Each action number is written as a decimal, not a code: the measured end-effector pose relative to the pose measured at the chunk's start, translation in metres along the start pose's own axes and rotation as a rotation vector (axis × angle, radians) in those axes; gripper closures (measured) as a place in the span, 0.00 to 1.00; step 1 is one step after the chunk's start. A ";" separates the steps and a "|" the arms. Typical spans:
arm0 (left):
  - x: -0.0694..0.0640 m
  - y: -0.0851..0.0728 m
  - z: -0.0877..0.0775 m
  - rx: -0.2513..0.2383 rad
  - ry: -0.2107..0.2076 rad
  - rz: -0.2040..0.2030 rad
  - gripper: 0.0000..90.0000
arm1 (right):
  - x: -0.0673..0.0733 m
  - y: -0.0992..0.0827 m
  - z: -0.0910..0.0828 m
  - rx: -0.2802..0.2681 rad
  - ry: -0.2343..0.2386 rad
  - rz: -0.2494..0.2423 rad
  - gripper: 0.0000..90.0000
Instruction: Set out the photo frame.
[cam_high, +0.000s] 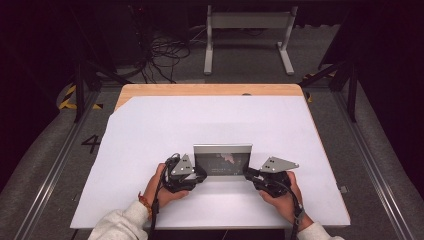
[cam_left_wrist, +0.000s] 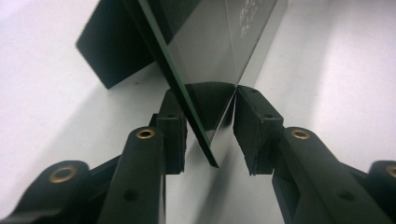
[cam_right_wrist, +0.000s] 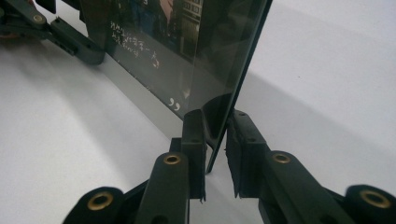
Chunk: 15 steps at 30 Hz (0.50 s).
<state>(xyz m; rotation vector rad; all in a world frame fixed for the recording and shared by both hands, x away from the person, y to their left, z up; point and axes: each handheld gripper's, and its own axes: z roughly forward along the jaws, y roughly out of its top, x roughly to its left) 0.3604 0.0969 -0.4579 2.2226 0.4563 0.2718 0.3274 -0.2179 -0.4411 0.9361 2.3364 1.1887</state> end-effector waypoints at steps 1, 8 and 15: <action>0.001 -0.001 -0.002 0.001 0.006 -0.002 0.69 | 0.000 0.000 0.000 0.001 -0.001 0.000 0.87; 0.003 -0.004 -0.011 -0.019 0.013 0.006 0.75 | 0.004 -0.001 0.000 0.010 -0.012 -0.009 0.87; 0.002 -0.004 -0.011 -0.018 -0.035 0.011 0.79 | 0.006 -0.002 -0.004 0.017 0.015 -0.015 0.89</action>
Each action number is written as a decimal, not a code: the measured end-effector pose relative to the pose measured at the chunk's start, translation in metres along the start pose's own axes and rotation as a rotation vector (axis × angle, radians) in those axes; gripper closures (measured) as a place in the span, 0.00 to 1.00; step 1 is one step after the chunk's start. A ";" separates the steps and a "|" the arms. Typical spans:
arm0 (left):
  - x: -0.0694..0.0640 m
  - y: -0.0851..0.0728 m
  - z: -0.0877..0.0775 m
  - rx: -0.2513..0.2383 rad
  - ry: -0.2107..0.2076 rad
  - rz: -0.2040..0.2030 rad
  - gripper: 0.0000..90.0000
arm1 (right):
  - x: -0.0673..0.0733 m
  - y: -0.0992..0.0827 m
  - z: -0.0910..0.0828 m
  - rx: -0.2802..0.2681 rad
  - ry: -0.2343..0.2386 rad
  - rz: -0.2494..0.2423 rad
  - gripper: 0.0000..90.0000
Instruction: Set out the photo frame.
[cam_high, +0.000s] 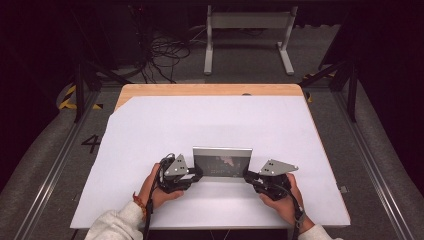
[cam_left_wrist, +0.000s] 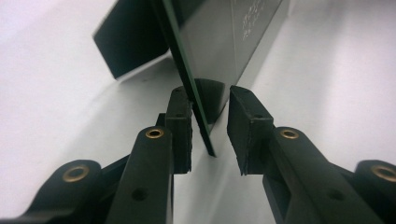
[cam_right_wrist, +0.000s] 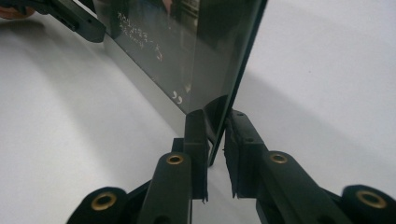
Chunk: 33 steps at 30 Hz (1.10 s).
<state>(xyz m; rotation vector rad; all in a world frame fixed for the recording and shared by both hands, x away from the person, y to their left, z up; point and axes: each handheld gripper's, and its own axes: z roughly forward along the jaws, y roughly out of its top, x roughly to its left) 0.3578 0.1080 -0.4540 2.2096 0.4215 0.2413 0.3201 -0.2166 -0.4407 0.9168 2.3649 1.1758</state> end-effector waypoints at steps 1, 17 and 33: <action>0.000 0.000 0.001 0.008 -0.005 -0.001 0.81 | 0.000 0.000 -0.001 0.003 0.005 0.000 0.89; 0.003 0.002 0.009 -0.002 -0.006 -0.045 0.74 | -0.007 0.001 0.003 0.004 0.032 0.014 0.88; 0.000 0.001 -0.006 0.004 0.029 0.011 0.65 | -0.004 0.002 -0.002 0.014 0.016 -0.045 0.85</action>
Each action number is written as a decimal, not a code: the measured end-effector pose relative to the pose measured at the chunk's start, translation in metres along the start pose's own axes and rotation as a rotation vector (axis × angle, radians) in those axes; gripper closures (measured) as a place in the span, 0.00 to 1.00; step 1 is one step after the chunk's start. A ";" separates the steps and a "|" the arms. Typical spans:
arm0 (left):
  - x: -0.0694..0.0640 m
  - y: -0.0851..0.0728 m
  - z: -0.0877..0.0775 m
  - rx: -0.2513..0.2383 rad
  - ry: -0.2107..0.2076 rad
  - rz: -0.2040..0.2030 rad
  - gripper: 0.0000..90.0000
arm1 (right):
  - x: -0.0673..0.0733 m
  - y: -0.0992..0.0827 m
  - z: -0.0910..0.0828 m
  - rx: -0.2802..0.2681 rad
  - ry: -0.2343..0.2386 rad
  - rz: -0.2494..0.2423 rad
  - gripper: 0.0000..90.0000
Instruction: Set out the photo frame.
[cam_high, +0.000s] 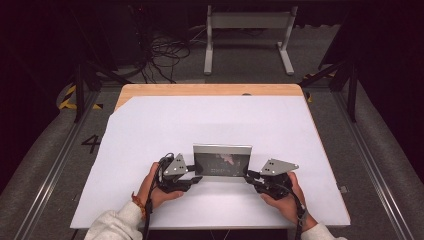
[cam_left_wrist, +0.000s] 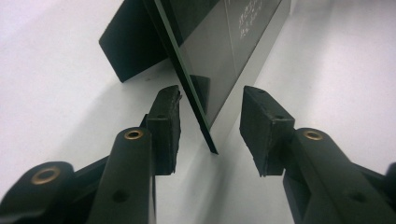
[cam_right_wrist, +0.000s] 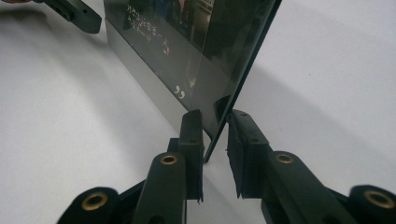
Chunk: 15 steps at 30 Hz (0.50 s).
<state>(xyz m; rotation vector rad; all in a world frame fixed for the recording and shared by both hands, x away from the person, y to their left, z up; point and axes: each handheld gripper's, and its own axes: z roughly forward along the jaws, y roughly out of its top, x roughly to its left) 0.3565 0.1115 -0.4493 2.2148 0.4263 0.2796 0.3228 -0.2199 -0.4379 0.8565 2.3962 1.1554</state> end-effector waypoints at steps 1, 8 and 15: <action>0.000 0.000 0.000 0.000 0.000 0.000 0.65 | 0.000 0.000 0.000 0.000 0.000 0.000 0.85; -0.003 -0.001 -0.008 0.002 0.031 0.018 0.60 | 0.001 0.002 -0.006 -0.006 -0.014 -0.033 0.83; -0.004 -0.002 -0.016 0.001 0.059 0.030 0.54 | 0.003 0.005 -0.011 -0.013 -0.026 -0.051 0.80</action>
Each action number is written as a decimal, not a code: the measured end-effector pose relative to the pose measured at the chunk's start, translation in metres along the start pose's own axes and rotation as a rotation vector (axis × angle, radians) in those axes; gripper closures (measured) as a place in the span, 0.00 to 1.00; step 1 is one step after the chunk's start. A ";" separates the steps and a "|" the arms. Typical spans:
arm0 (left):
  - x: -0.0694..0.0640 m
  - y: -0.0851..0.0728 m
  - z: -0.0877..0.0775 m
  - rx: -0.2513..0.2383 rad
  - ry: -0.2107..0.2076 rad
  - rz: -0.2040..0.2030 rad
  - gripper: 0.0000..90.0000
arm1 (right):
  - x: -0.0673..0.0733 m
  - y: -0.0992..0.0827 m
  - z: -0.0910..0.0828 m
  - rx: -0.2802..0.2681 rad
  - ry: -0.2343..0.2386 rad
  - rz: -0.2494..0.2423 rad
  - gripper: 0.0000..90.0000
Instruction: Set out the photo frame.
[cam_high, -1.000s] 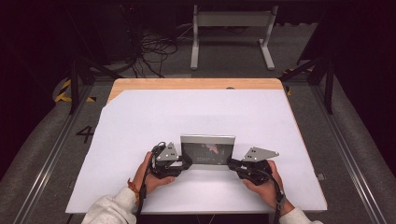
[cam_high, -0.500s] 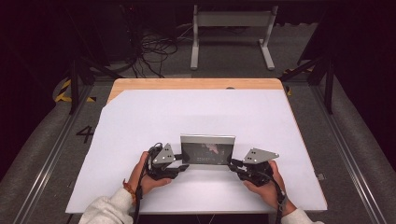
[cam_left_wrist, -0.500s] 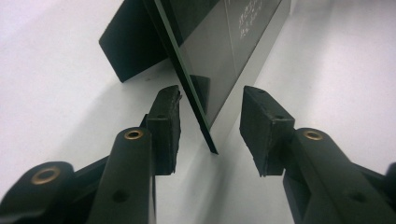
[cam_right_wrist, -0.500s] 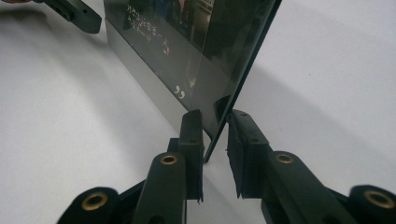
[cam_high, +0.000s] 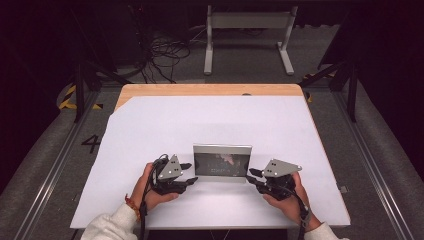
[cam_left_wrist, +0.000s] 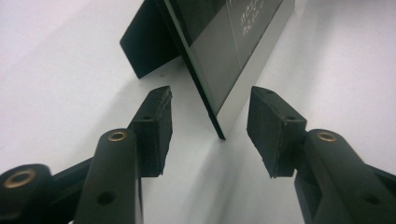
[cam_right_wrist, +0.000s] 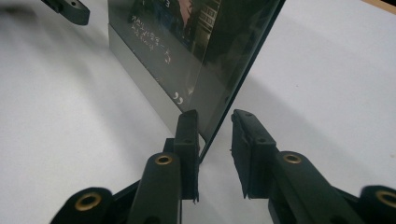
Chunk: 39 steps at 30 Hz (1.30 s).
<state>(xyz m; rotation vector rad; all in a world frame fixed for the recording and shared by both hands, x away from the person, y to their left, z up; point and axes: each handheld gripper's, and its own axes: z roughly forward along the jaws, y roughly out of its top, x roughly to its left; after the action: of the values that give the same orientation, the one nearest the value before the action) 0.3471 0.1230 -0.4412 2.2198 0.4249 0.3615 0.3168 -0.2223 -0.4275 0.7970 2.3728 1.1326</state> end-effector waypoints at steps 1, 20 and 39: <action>0.000 -0.001 -0.001 0.002 0.000 -0.002 0.53 | 0.000 0.000 0.000 0.000 0.000 0.000 0.80; -0.004 -0.014 -0.018 0.010 0.034 -0.014 0.38 | 0.004 -0.002 -0.005 0.009 -0.027 -0.041 0.66; -0.009 -0.033 -0.033 0.018 0.077 -0.051 0.25 | 0.004 -0.007 -0.010 0.000 -0.044 -0.028 0.47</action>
<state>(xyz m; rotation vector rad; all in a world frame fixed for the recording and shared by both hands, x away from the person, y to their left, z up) 0.3204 0.1615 -0.4473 2.2129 0.5274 0.4188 0.3059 -0.2296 -0.4277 0.7790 2.3403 1.0929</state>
